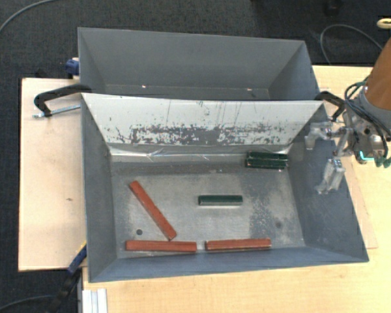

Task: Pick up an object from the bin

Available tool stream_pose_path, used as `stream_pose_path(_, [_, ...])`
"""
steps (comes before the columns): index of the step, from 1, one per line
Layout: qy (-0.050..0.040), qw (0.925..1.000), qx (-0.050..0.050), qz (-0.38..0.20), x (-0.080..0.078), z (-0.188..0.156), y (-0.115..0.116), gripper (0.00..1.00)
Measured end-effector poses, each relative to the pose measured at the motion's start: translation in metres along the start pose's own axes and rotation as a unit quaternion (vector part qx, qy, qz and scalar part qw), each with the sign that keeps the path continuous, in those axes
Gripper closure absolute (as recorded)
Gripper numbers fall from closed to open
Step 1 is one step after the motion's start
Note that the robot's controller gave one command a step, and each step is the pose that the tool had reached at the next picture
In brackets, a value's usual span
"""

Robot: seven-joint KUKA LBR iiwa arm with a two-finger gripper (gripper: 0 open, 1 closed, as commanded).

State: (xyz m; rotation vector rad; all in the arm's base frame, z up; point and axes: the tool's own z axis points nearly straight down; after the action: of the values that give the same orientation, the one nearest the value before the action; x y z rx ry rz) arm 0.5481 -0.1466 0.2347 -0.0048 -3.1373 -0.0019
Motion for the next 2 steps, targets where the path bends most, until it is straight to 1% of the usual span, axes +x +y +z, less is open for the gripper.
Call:
stream_pose_path(1, [0.0007, 0.9993, -0.002, -0.038, -0.011, 0.093, 0.093, 0.0])
stream_pose_path(2, [0.0009, 0.9981, -0.001, -0.061, -0.012, 0.168, 0.126, 0.0])
